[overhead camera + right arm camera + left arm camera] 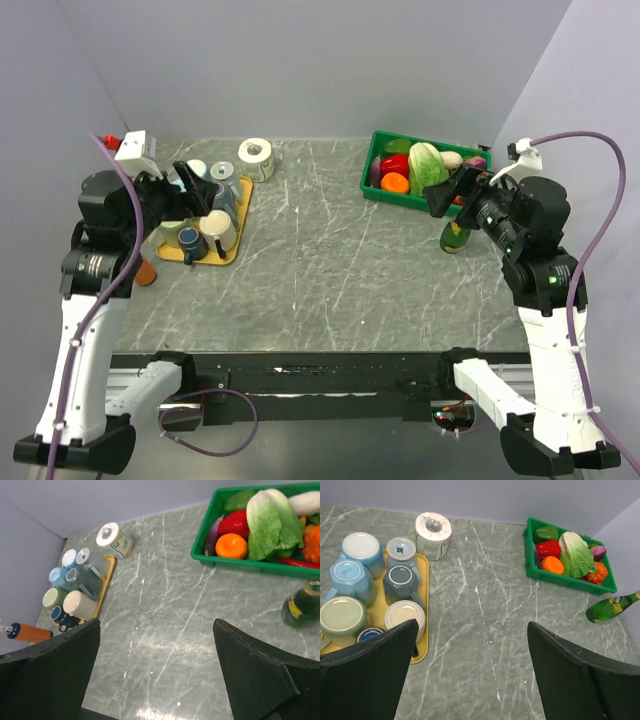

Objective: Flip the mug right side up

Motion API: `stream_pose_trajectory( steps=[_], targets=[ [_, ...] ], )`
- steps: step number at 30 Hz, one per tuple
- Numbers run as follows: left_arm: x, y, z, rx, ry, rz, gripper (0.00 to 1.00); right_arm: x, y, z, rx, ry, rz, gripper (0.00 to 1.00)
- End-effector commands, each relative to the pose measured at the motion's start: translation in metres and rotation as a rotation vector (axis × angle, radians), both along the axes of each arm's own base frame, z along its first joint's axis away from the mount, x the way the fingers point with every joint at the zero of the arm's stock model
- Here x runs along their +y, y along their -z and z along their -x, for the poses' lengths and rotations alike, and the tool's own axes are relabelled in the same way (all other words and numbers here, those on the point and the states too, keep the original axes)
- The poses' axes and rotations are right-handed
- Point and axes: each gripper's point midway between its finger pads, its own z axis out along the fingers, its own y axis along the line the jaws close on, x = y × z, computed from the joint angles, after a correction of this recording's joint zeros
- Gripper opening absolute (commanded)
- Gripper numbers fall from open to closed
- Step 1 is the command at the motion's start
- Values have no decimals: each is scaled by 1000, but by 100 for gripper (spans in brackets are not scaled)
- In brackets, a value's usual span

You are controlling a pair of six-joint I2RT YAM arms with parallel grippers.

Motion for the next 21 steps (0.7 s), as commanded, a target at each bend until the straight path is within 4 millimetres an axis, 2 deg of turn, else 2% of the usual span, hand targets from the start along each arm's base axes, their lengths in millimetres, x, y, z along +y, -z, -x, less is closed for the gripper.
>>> stream_pose_trajectory(
  steps=[1, 3, 6, 7, 9, 10, 11, 12, 13, 15, 18, 21],
  targets=[
    [-6, -18, 13, -101, 33, 43, 96, 0, 13, 11, 19, 3, -22, 100],
    [-8, -21, 22, -96, 39, 75, 96, 0, 17, 16, 21, 1, -25, 100],
    [-27, -39, 46, -126, 163, 110, 96, 4, 22, 18, 77, -41, 13, 100],
    [-28, -44, 52, -138, 174, 126, 96, 5, 12, 21, 74, -50, 16, 100],
    [-21, -39, 53, -108, 108, 171, 96, 5, 18, 21, 112, -55, 24, 100],
    [-16, -30, 50, -68, 48, 235, 96, 8, 25, 21, 123, -69, 19, 100],
    [-10, -25, 45, -69, 5, 239, 96, 9, 18, 23, 75, -77, 8, 100],
    [-10, -19, 44, -60, 3, 234, 96, 11, 21, 23, 68, -76, -11, 100],
    [-10, -6, 42, -43, 10, 198, 96, 11, 35, 22, 90, -66, -26, 100],
    [-7, 13, 40, 16, -7, 179, 96, 15, 32, 26, 50, -80, -61, 100],
    [-8, 47, 36, 107, -6, 155, 96, 25, 49, 25, 100, -151, -52, 100],
    [-11, 68, 34, 112, 21, 141, 96, 33, 57, 22, 136, -195, -68, 100]
  ],
)
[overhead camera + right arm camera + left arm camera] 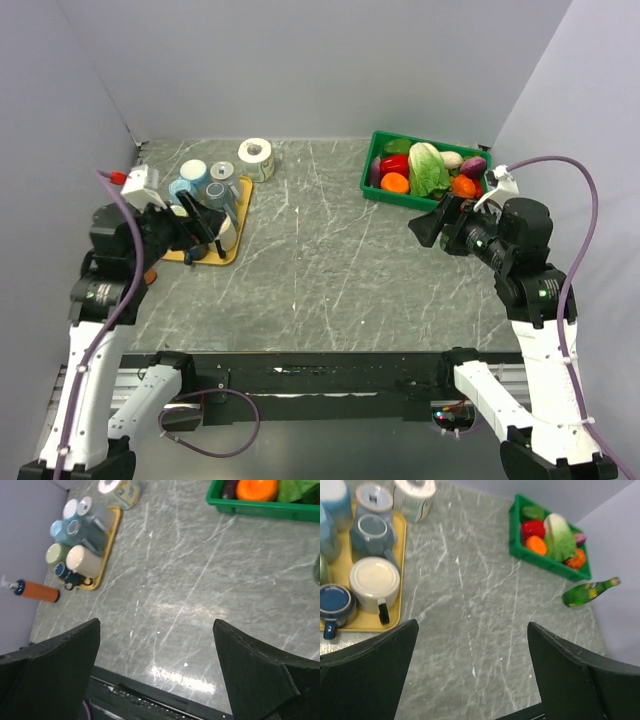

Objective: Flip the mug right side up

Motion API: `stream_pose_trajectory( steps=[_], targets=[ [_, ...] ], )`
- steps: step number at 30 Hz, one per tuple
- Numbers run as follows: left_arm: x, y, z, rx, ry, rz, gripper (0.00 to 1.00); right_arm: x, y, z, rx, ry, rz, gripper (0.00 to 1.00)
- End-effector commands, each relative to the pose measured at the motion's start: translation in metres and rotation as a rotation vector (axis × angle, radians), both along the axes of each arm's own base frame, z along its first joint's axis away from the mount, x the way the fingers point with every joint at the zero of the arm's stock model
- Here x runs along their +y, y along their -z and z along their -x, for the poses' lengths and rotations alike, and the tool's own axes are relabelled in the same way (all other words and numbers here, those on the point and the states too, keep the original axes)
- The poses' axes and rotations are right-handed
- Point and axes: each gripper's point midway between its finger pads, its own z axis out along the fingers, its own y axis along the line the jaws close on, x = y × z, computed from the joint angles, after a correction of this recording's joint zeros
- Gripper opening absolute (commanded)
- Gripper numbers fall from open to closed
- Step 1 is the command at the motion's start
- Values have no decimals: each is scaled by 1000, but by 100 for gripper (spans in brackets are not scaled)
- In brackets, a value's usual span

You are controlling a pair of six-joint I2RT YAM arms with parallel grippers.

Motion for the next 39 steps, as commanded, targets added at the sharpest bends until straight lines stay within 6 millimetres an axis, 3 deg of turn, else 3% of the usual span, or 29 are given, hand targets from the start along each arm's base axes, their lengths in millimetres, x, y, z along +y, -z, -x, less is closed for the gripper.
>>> stream_pose_trajectory(
  steps=[1, 6, 13, 20, 25, 30, 39],
  targets=[
    [1, 32, -4, 41, -10, -4, 96, 18, -2, -7, -19, -100, -49, 100],
    [17, 68, -20, 93, -136, 13, 96, 33, 6, -3, -4, -171, -108, 100],
    [30, 129, -54, 292, -239, -40, 96, 22, 19, -10, -11, -75, -96, 99],
    [27, 145, -81, 315, -268, -4, 96, 23, 20, -6, -4, -73, -97, 98],
    [27, 175, -98, 373, -294, -14, 96, 27, 21, -5, -6, -84, -123, 98],
    [23, 208, -104, 428, -312, -55, 96, 29, 16, -3, -26, -84, -145, 96],
    [20, 236, -113, 504, -335, -113, 99, 29, 15, 0, -25, -82, -149, 95]
  ],
)
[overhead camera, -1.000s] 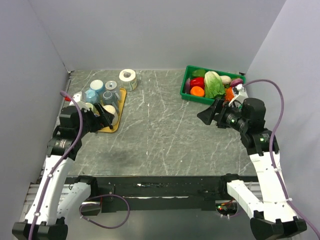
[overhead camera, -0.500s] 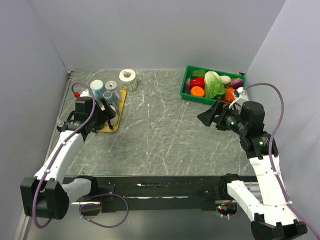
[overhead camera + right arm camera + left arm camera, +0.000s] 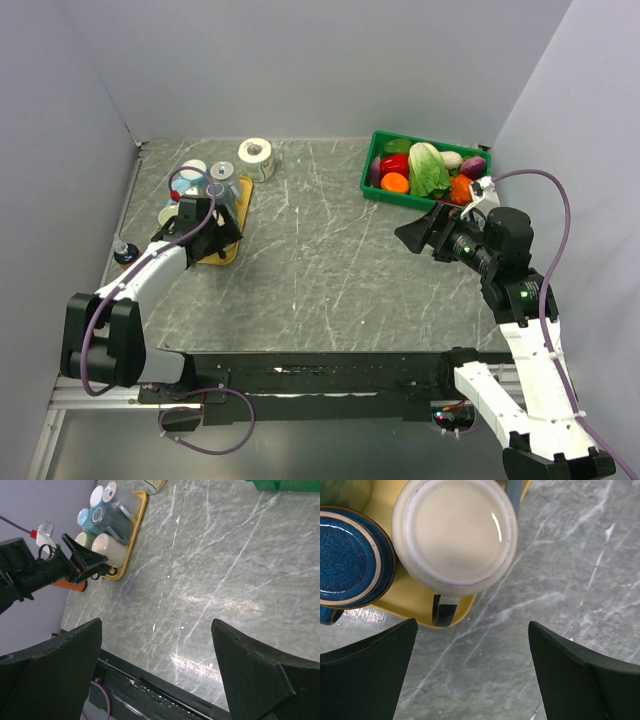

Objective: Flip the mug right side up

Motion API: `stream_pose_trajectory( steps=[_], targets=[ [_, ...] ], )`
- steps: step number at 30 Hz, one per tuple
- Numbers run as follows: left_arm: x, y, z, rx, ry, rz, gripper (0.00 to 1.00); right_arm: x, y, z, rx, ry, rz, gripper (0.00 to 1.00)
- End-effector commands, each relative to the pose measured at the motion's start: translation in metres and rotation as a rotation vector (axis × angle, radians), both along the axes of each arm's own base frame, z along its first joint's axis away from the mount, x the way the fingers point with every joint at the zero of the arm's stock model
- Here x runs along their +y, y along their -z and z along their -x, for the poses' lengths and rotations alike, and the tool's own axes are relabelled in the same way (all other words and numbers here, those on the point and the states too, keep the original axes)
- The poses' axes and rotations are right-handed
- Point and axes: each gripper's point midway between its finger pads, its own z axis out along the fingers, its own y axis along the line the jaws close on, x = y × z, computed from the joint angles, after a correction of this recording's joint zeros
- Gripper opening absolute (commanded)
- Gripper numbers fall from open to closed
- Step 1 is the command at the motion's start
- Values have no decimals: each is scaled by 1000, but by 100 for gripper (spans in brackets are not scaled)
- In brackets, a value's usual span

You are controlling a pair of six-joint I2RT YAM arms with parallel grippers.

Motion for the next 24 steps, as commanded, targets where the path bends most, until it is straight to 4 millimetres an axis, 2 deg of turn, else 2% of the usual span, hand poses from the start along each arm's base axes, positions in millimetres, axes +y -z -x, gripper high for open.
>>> stream_pose_trajectory(
  steps=[1, 6, 11, 18, 24],
  targets=[
    [1, -7, -17, -44, -30, -23, 99, 0, -11, -3, -45, 10, -7, 95],
    [1, 5, -23, -23, -32, -48, 92, -2, -12, -4, -43, 19, -1, 95],
    [1, 2, -34, -23, -27, -90, 83, -3, -14, -5, -52, 30, -6, 94],
    [-1, -1, -36, -52, -53, -126, 72, -3, -11, -5, -41, 39, -9, 94],
    [0, 4, -36, -39, -64, -146, 63, -2, -20, -3, -59, 27, -17, 93]
  ],
)
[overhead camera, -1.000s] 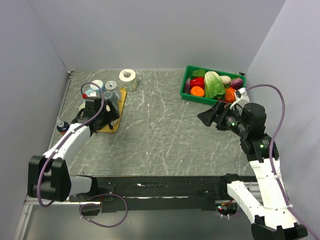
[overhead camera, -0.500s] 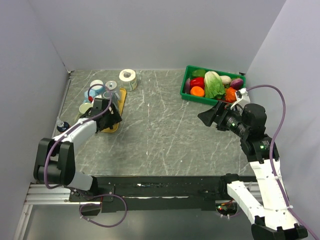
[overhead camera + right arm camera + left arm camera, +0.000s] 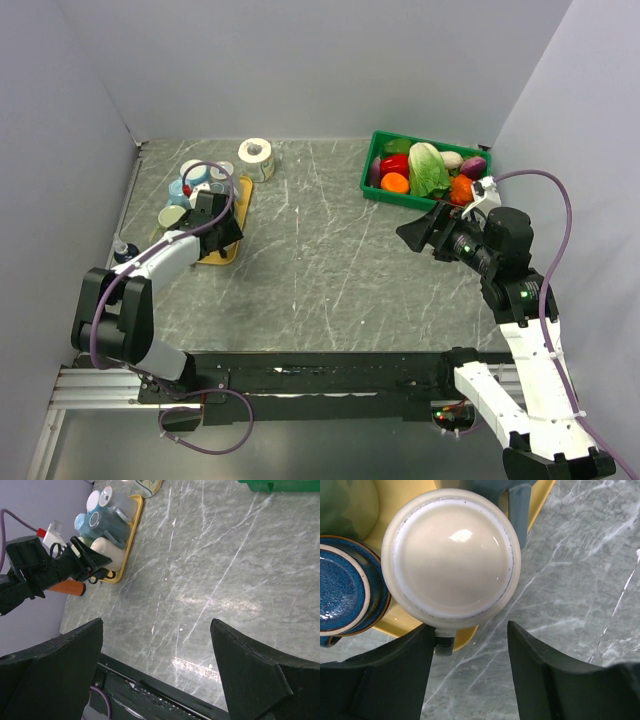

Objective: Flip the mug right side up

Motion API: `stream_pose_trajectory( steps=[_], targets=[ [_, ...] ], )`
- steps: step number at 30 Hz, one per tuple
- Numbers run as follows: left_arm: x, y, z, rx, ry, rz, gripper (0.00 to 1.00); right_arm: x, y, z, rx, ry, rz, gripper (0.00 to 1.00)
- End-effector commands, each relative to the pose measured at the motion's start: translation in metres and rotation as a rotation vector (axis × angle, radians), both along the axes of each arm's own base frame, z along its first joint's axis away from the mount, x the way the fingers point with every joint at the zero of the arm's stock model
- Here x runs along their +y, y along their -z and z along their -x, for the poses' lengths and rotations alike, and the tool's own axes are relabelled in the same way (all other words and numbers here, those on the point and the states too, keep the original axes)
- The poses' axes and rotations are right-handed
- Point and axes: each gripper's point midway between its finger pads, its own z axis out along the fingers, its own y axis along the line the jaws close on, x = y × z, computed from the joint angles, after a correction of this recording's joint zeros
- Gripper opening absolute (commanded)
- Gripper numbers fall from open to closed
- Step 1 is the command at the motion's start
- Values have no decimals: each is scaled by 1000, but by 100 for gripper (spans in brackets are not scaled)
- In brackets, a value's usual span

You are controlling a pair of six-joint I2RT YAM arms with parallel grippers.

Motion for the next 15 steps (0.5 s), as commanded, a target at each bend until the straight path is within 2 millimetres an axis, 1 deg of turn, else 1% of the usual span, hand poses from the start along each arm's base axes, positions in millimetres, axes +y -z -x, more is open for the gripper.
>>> stream_pose_trajectory(
  steps=[1, 3, 6, 8, 10, 11, 13, 14, 15],
  targets=[
    [1, -15, -15, -61, -23, -16, 62, 1, -20, -1, -65, 5, -14, 93],
    [1, -13, -15, -55, -26, -19, 59, -1, -22, 0, -70, 12, -15, 93],
    [2, -11, -15, -50, -31, -25, 53, -1, -19, 0, -62, 12, -15, 93],
    [3, -8, -15, -42, -37, -32, 46, -1, -18, 0, -62, 14, -11, 93],
    [4, -6, -15, -37, -42, -35, 43, -2, -17, 1, -57, 17, -8, 93],
    [5, -4, -14, -30, -49, -37, 38, -2, -17, 0, -58, 18, -8, 93],
    [7, -2, -13, -19, -60, -48, 34, -2, -17, 1, -59, 18, -7, 93],
    [7, -2, -13, -18, -64, -48, 27, -3, -17, 1, -58, 23, -4, 93],
    [7, -2, -13, -17, -64, -51, 24, -3, -17, 1, -60, 24, -2, 93]
  ],
)
